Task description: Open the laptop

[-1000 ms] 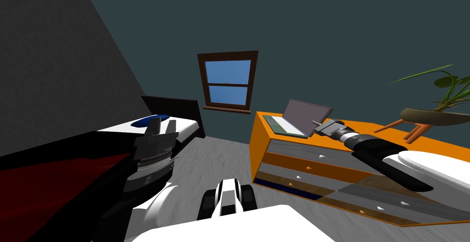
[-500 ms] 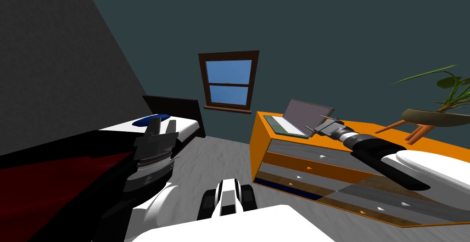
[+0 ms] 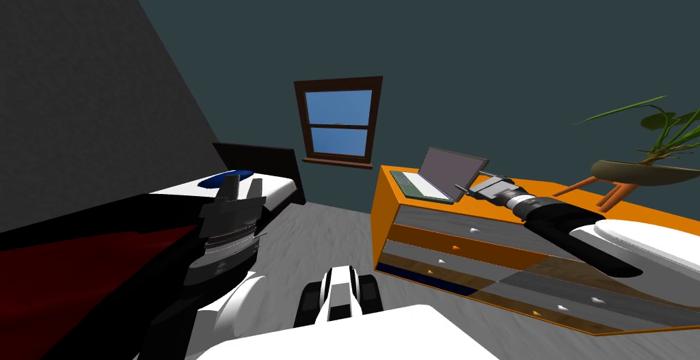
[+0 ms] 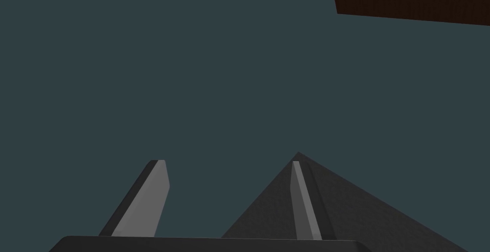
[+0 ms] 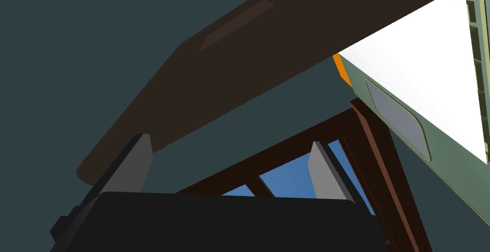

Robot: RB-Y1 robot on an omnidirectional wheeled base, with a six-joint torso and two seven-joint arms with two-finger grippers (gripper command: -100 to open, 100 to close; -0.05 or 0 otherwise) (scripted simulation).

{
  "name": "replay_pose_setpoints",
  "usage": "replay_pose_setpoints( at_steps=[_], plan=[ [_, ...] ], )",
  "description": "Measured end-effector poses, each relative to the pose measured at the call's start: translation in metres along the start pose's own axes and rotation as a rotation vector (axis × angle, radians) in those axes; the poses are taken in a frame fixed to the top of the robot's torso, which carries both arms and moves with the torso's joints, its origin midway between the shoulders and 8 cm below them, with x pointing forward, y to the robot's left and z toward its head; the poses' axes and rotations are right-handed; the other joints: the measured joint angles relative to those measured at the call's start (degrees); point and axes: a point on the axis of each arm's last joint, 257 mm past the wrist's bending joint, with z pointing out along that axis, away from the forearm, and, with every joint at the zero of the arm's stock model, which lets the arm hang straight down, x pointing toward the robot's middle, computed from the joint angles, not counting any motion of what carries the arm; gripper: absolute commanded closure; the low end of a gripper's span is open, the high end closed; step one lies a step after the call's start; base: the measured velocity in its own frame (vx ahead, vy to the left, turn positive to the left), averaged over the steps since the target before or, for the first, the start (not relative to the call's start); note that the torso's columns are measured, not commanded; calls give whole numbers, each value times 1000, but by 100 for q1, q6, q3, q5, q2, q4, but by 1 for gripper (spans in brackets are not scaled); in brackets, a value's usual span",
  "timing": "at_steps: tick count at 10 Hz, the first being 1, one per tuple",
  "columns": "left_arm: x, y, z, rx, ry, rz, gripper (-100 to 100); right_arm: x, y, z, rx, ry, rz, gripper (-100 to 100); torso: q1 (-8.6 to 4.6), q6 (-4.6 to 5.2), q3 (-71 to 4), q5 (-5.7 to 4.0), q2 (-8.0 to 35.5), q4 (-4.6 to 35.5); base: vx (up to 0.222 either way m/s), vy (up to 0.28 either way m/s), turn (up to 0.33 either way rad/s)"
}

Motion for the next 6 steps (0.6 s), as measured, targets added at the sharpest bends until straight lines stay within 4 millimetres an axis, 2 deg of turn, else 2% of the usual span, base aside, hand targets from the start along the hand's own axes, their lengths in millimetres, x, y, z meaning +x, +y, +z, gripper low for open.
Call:
replay_pose_setpoints(
  at_steps=[5, 6],
  plan=[
    [0, 0, 0, 0, 0, 0, 0, 1, -8, 5, -2, -6, 142, -100, 2, 0, -1, -1, -2, 0, -18, -25, 1],
    [0, 0, 0, 0, 0, 0, 0, 1, -8, 5, -2, -6, 142, 100, 5, 0, -2, 2, -4, -1, 0, 0, 0]
  ],
)
